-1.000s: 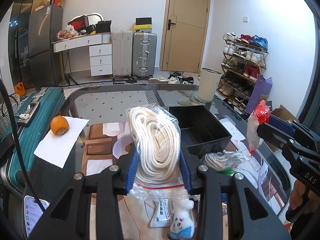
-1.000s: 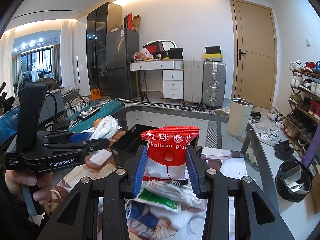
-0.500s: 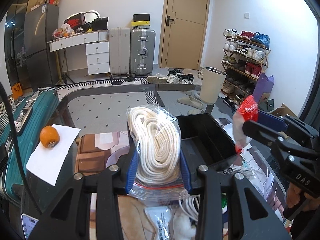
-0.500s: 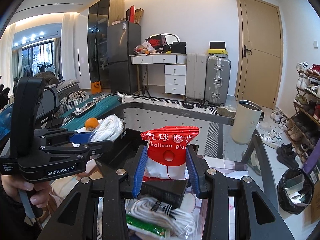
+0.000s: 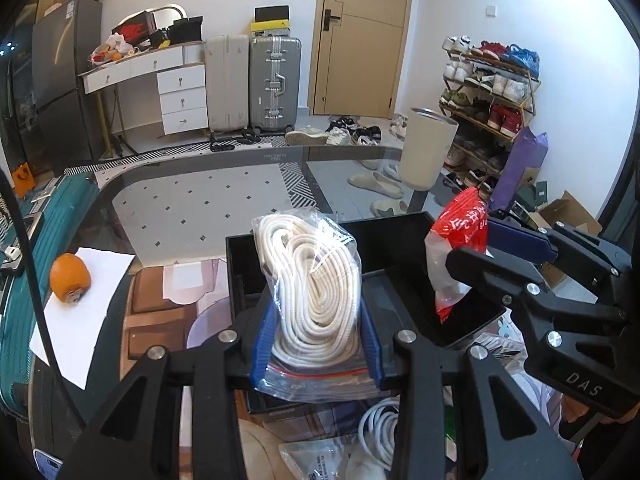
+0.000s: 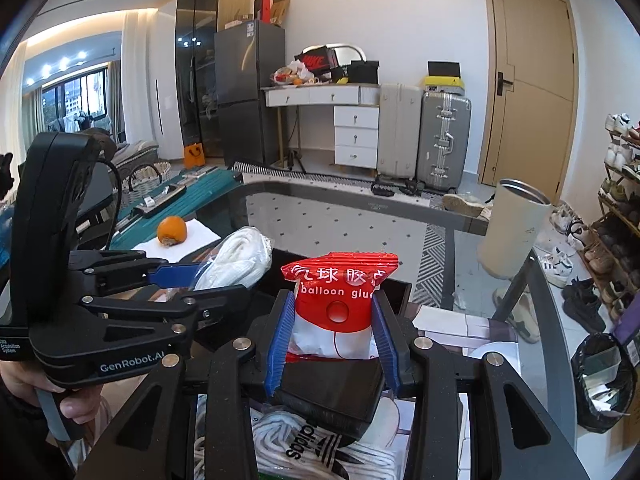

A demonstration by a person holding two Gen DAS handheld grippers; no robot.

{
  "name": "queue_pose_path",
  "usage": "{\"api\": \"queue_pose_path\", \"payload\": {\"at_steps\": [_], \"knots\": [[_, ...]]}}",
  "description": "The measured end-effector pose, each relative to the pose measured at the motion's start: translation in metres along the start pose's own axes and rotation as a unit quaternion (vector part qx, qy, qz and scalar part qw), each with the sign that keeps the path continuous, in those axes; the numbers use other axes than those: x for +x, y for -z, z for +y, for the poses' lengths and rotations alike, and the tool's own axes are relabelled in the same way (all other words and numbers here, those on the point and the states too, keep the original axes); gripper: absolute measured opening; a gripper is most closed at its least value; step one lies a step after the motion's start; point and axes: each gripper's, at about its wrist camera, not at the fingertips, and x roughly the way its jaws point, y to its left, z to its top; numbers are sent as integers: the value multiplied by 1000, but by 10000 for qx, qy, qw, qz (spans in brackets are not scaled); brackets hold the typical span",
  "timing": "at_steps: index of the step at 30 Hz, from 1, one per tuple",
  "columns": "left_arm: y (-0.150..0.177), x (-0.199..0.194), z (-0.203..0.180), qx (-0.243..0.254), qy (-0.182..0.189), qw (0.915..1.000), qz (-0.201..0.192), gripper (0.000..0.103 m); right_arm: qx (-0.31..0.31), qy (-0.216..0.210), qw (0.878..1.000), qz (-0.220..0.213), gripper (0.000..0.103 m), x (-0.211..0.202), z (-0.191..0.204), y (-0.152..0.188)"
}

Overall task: Organize soft objects
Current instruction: 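Carry both items over the black box and release them inside, then withdraw both tools and move the right tool toward the foam sheet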

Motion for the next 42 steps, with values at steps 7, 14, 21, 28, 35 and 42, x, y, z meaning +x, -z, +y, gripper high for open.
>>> {"api": "queue_pose_path", "payload": {"at_steps": [7, 14, 21, 28, 35, 42], "knots": [[0, 12, -2, 60, 47, 9998, 167, 37, -26, 35, 9997, 233, 39, 18, -5, 1], [4, 15, -11, 292, 17, 9990, 346, 37, -35, 43, 9990, 451, 39, 30, -6, 6], [5, 12, -10, 372, 29, 9985, 390, 40, -34, 36, 9979, 642, 47, 39, -6, 10], [6, 2, -10, 272, 125, 9990, 334, 63, -32, 202, 9992, 334, 71, 13, -7, 7], [9, -23, -8, 55, 51, 9999, -90, 103, 207, 400, 9989, 85, 102, -26, -15, 15], [16, -47, 5, -134, -132, 9991, -375, 103, 493, 485, 9976, 75, 102, -53, -23, 31]]}}
